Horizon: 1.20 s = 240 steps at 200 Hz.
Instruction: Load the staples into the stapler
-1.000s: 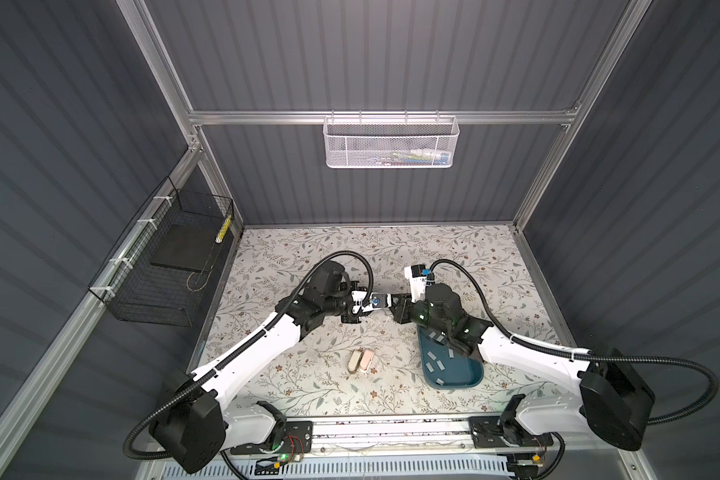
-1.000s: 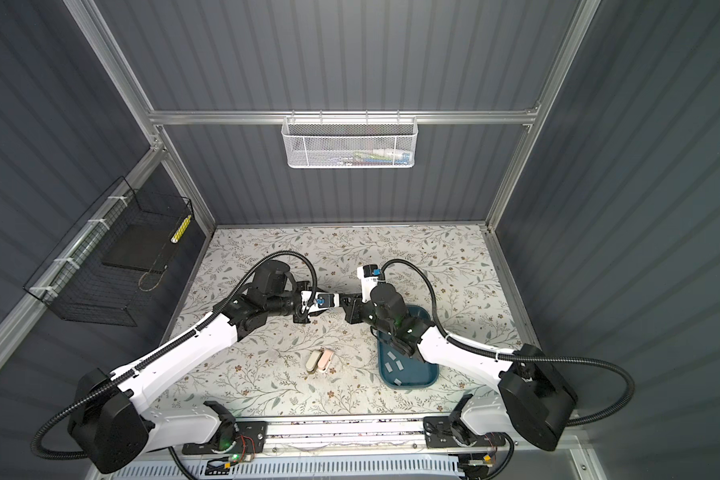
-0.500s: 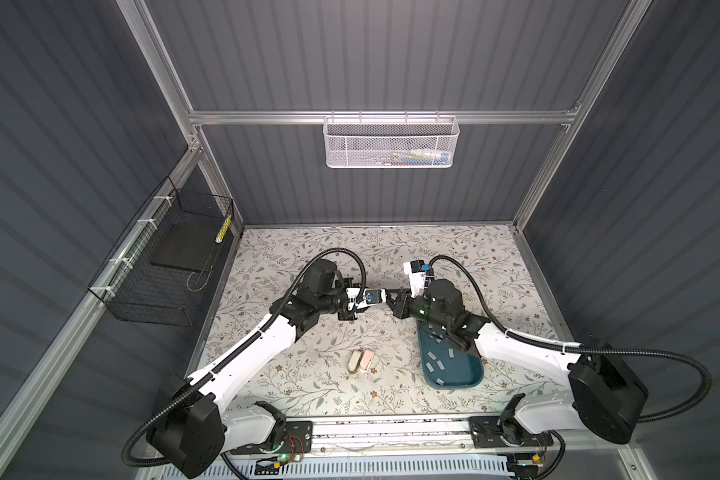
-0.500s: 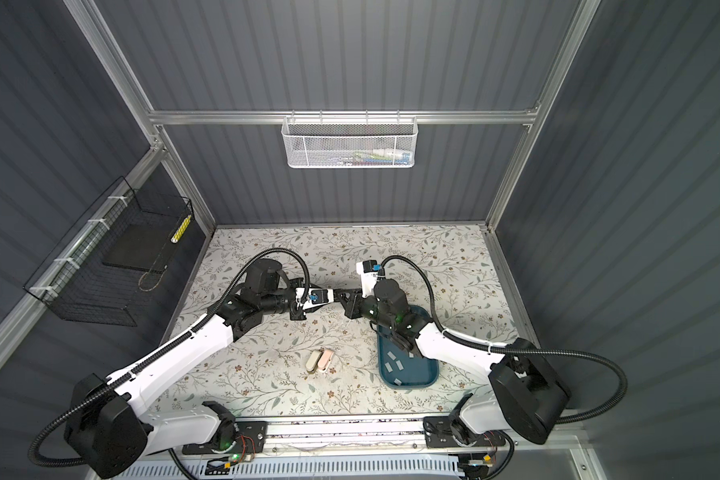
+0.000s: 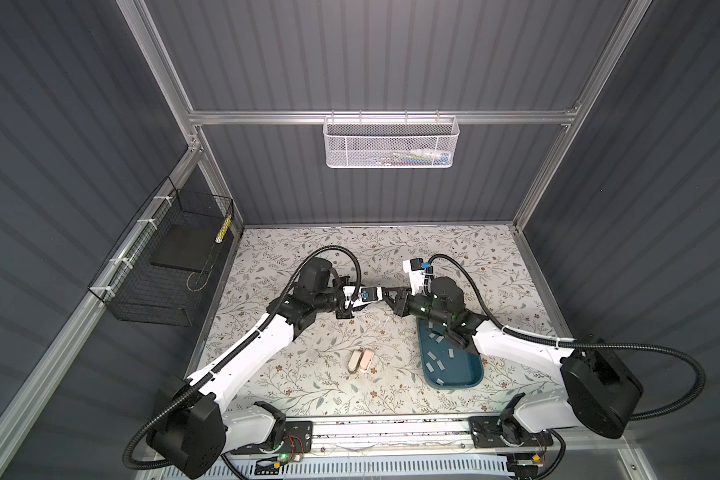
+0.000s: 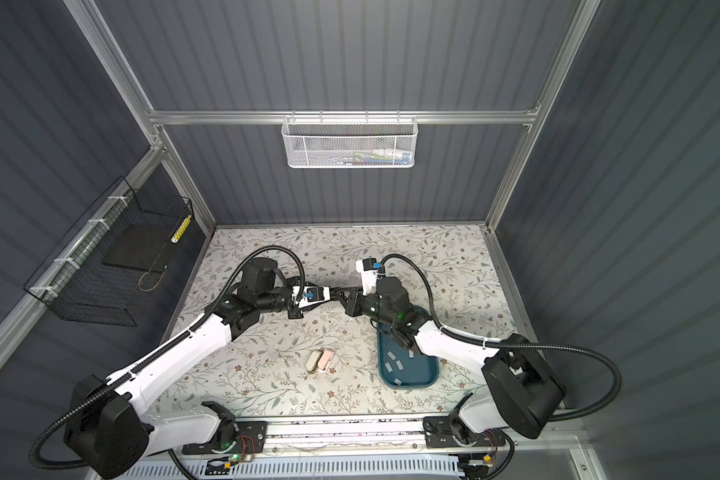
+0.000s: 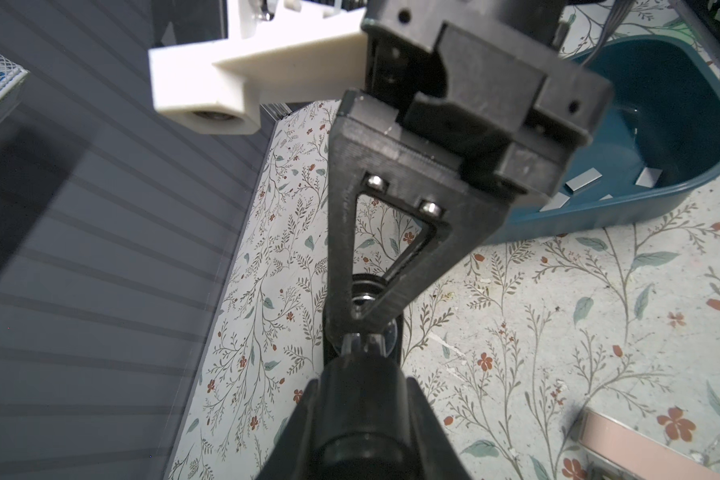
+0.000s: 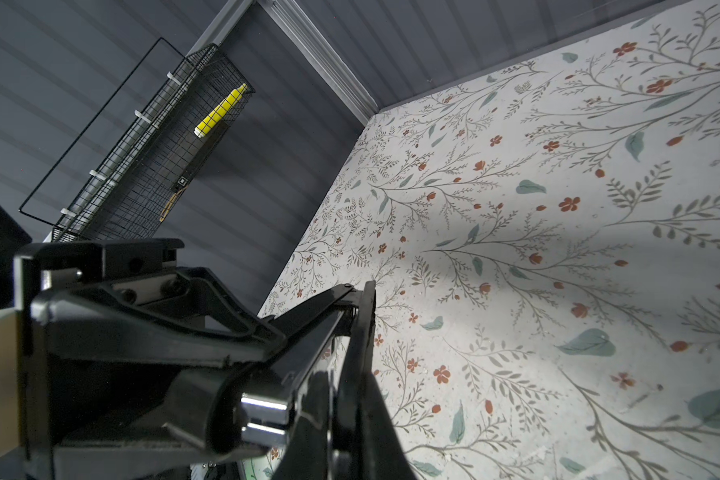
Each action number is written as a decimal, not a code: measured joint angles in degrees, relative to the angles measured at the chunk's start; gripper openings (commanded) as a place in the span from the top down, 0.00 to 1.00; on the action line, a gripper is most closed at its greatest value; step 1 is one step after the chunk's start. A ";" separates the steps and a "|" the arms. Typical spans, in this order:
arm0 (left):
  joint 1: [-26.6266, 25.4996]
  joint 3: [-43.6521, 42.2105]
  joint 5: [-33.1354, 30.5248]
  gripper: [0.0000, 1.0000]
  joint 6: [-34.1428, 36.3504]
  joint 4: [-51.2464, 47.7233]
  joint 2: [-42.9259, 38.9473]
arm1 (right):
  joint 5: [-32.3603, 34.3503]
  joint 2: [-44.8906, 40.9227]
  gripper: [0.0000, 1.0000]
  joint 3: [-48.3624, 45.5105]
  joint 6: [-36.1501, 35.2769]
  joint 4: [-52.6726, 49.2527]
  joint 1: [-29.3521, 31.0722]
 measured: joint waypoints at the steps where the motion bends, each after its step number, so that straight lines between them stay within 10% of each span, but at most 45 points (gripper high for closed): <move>1: 0.02 0.00 0.02 1.00 0.00 -0.02 0.00 | -0.02 0.02 1.00 0.00 0.02 0.04 -0.02; 77: 3.28 -0.72 3.32 1.00 0.04 -1.01 -2.78 | 0.17 1.46 1.00 -1.20 0.26 -0.11 -4.44; 120: 3.23 -0.72 3.93 1.00 1.60 -1.92 -2.95 | 2.10 0.57 0.54 -1.95 -0.57 -2.56 -5.11; 168: 3.08 1.77 4.07 1.00 2.43 -6.69 -0.85 | 5.31 -5.11 0.33 -4.85 -3.32 -6.62 -5.95; 240: 1.31 6.78 4.48 1.00 4.15 -14.73 4.52 | 7.26 -19.02 0.49 -12.15 -13.35 -7.28 -4.17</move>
